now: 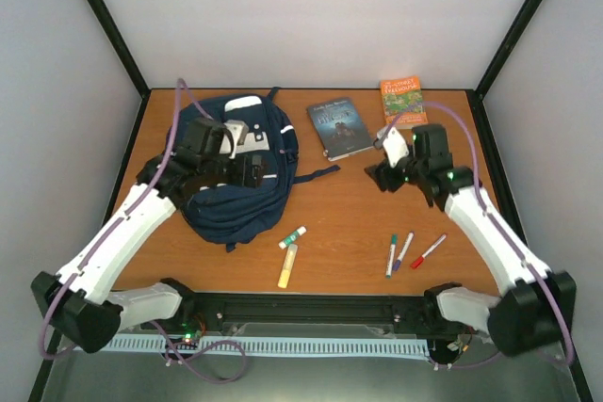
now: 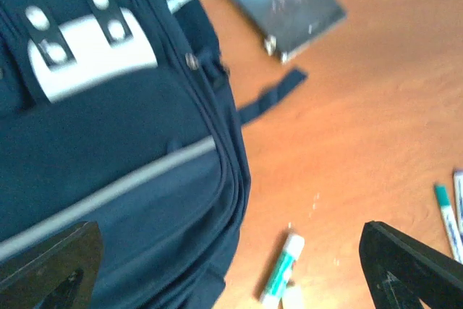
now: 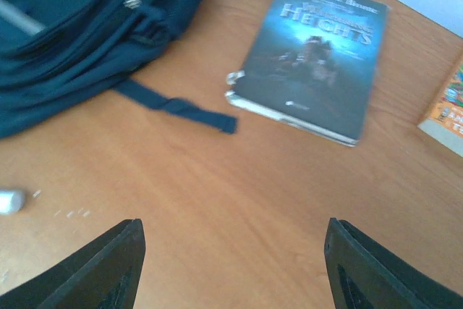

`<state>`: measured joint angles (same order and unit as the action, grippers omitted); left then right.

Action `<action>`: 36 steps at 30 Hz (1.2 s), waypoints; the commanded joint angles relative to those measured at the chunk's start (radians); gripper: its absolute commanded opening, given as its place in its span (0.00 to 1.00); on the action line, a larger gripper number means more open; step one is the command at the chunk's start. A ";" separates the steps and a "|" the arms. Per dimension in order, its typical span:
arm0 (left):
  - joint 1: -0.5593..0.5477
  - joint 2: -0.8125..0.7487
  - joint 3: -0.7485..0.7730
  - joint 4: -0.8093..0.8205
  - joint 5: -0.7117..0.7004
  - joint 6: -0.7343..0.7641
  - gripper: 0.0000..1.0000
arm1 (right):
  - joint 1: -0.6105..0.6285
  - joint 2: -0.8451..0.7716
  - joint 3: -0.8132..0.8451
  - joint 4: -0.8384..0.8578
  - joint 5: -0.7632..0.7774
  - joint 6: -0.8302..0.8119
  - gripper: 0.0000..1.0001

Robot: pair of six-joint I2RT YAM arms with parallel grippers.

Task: Pack the student bag
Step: Move the book to the center of the board.

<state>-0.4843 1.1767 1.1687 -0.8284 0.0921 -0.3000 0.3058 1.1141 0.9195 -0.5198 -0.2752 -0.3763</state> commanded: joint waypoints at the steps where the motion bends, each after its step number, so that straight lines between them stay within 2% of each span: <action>1: 0.004 -0.013 0.079 0.057 -0.135 -0.025 1.00 | -0.135 0.225 0.162 -0.017 -0.135 0.058 0.69; 6: 0.005 0.087 0.162 0.171 -0.135 -0.040 1.00 | -0.195 0.489 0.393 -0.108 -0.133 0.021 0.69; 14: 0.004 0.282 0.249 0.331 -0.103 -0.101 1.00 | -0.211 0.768 0.587 -0.144 -0.123 0.031 0.64; 16: 0.003 0.363 0.292 0.283 -0.128 -0.162 1.00 | -0.211 0.828 0.637 -0.146 -0.118 0.045 0.62; 20: 0.004 0.585 0.502 0.139 -0.032 -0.095 1.00 | -0.211 0.947 0.730 -0.146 -0.098 0.083 0.61; 22: 0.003 0.663 0.554 0.111 -0.045 -0.106 1.00 | -0.211 1.001 0.777 -0.147 -0.096 0.101 0.60; 27: 0.003 0.716 0.461 0.325 0.030 -0.188 0.99 | -0.211 1.131 0.890 -0.177 -0.111 0.138 0.58; 29: 0.003 0.778 0.497 0.336 0.091 -0.207 0.87 | -0.210 1.167 0.920 -0.181 -0.113 0.148 0.57; 31: -0.002 0.863 0.562 0.335 0.140 -0.241 0.81 | -0.211 1.195 0.943 -0.186 -0.113 0.154 0.57; 36: -0.034 1.019 0.690 0.328 0.142 -0.310 0.80 | -0.211 1.225 0.960 -0.185 -0.116 0.162 0.57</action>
<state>-0.4976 2.1078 1.7512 -0.5301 0.1928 -0.5293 0.1032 2.3207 1.8503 -0.6918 -0.3851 -0.2382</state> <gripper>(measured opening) 0.794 0.566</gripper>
